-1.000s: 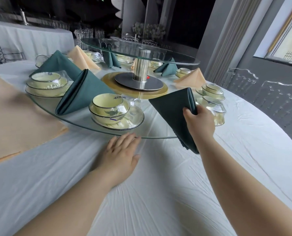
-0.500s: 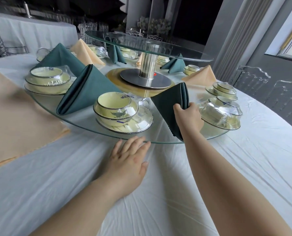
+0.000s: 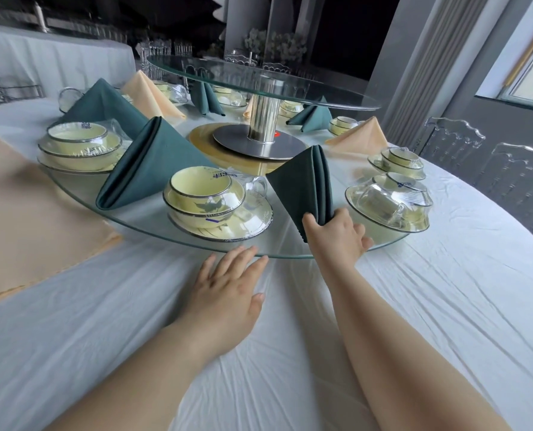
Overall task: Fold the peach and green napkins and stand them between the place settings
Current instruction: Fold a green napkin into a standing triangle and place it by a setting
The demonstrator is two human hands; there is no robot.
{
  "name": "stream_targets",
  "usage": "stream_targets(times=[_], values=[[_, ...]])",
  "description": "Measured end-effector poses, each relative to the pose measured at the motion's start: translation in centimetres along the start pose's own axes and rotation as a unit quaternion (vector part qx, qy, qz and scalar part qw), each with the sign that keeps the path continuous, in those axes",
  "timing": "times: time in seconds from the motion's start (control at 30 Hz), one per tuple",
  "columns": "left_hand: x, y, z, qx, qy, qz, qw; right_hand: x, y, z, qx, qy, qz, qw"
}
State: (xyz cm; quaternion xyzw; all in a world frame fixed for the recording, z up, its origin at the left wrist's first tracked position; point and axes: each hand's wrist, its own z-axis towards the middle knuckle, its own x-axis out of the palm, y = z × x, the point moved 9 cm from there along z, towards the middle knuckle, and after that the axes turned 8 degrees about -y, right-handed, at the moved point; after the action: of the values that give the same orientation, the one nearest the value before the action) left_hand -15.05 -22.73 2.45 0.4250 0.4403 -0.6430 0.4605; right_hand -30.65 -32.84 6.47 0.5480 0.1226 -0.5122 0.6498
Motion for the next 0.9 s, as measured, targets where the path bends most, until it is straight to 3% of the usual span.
stream_targets(times=[0.9], values=[[0.13, 0.11, -0.17, -0.011, 0.028, -0.011, 0.999, -0.02, 0.43, -0.66, -0.071, 0.004, -0.071, 0.995]])
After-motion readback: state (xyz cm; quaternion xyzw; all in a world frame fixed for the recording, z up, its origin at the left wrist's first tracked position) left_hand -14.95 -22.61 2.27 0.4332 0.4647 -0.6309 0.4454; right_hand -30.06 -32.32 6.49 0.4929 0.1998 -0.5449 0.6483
